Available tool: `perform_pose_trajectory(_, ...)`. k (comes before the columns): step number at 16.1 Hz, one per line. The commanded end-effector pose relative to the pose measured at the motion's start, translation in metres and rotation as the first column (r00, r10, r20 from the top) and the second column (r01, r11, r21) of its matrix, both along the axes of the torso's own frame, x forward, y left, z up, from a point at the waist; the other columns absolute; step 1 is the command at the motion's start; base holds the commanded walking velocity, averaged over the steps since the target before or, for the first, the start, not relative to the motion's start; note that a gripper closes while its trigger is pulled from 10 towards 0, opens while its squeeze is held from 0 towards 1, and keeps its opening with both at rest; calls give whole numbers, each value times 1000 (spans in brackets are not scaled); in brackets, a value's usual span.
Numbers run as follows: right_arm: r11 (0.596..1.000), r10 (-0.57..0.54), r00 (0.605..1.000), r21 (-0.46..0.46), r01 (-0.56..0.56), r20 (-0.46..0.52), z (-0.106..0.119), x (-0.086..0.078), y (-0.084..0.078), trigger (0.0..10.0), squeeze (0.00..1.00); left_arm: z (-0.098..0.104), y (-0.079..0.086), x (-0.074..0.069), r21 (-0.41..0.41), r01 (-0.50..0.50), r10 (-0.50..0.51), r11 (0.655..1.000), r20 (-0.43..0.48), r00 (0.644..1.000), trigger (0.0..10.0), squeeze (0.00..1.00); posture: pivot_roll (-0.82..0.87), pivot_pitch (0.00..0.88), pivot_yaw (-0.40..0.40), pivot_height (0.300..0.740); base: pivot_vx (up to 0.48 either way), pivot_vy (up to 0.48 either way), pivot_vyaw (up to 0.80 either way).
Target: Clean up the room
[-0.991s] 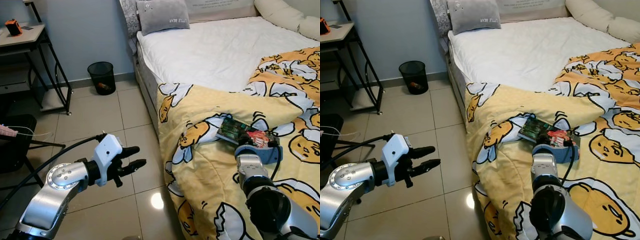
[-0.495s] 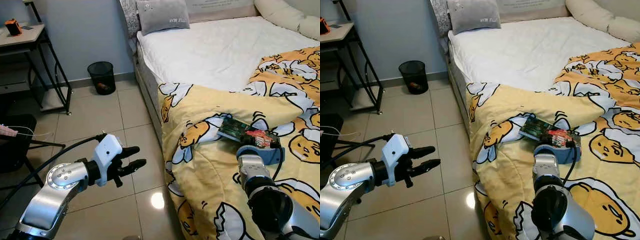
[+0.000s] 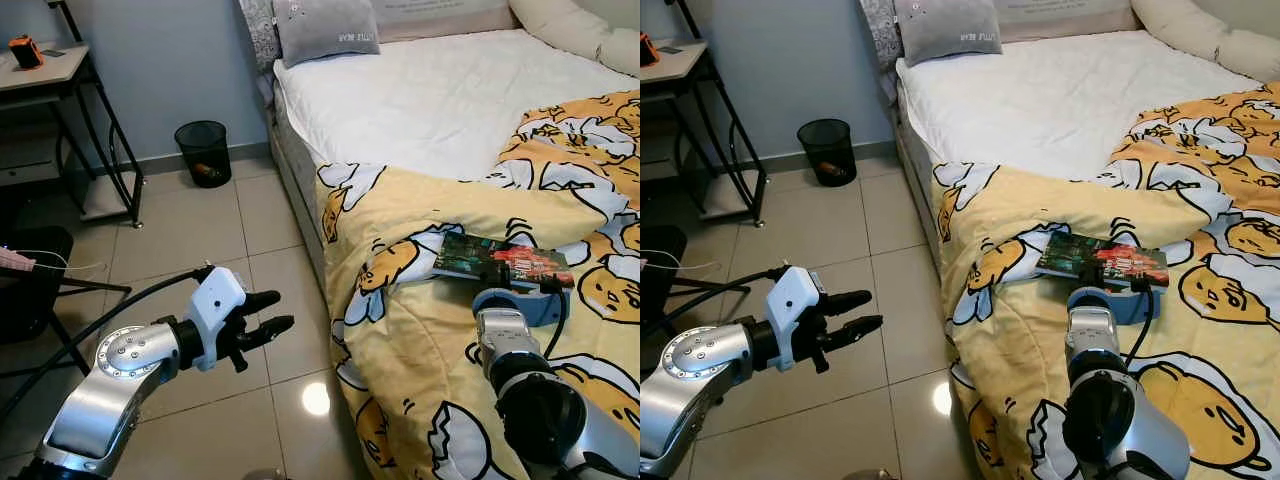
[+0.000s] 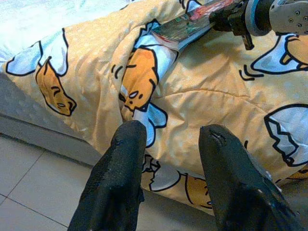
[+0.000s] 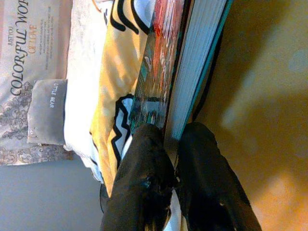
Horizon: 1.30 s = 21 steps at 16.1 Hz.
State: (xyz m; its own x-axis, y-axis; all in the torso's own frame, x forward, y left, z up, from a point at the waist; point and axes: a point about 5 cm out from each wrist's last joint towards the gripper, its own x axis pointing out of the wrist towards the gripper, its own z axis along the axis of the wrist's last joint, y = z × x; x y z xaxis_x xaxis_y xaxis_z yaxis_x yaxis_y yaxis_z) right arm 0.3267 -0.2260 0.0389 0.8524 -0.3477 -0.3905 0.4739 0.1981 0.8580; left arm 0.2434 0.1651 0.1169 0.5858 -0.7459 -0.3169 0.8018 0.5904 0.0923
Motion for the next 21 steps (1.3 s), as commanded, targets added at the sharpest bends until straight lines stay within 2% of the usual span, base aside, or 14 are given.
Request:
perform_pose_trajectory(1,1000,-7,1000,-9,7,27,3,1,-5,0,0,-3,-2,0,1,-15,15,1000,0,1000,10000,0,179,0,12,740,0,0,0)
perform_pose_trajectory(4,989,-29,999,-144,34,37,6,-7,-22,0,0,-6,-6,-2,-25,-55,55,998,11,998,10000,0,158,0,4,740,0,0,0)
perform_pose_trajectory(5,962,-46,996,-266,64,72,15,-11,-33,0,0,-4,-7,2,-52,-135,138,989,51,989,10000,0,148,0,5,740,0,0,0)
perform_pose_trajectory(6,949,-45,995,-308,70,86,18,-12,-35,0,0,-2,-6,6,-65,-184,188,981,72,979,10000,0,135,0,11,740,0,0,0)
perform_pose_trajectory(8,838,33,991,-545,45,132,43,-16,-32,0,0,5,-5,17,-176,-327,344,929,77,936,10000,0,96,0,15,740,0,0,0)
perform_pose_trajectory(9,811,50,989,-584,41,138,48,-18,-30,0,0,4,-6,17,-180,-336,354,924,72,933,10000,0,96,0,15,740,0,0,0)
perform_pose_trajectory(10,721,108,980,-691,38,166,64,-22,-19,0,0,2,-11,16,-181,-347,366,920,84,927,10000,0,86,0,16,740,0,0,0)
perform_pose_trajectory(11,655,147,975,-755,32,168,72,-25,-10,0,0,2,-14,16,-188,-371,393,909,97,914,10000,0,84,0,18,740,0,0,0)
perform_pose_trajectory(12,631,156,975,-775,26,160,73,-26,-7,0,0,1,-15,16,-192,-387,409,902,96,907,10000,0,85,0,18,740,0,0,0)
perform_pose_trajectory(13,566,195,973,-824,-10,122,73,-29,2,4549,0,1,-17,17,-200,-412,437,889,102,894,10000,0,90,0,17,740,0,0,0)
perform_pose_trajectory(14,539,211,975,-840,-60,66,68,-31,11,10000,0,2,-19,15,-203,-416,442,887,107,891,10000,0,98,0,11,740,0,0,0)
perform_pose_trajectory(15,550,212,977,-829,-103,20,63,-35,18,10000,0,2,-18,15,-196,-426,450,883,106,886,10000,0,98,0,14,740,0,0,0)
perform_pose_trajectory(17,532,226,974,-837,-130,-8,62,-36,19,10000,0,2,-15,17,-198,-437,461,878,99,882,10000,0,87,0,27,740,0,0,0)
perform_pose_trajectory(21,520,214,976,-840,-155,-48,61,-39,8,10000,0,3,-12,25,-197,-432,454,880,80,887,10000,0,63,0,53,740,0,0,0)
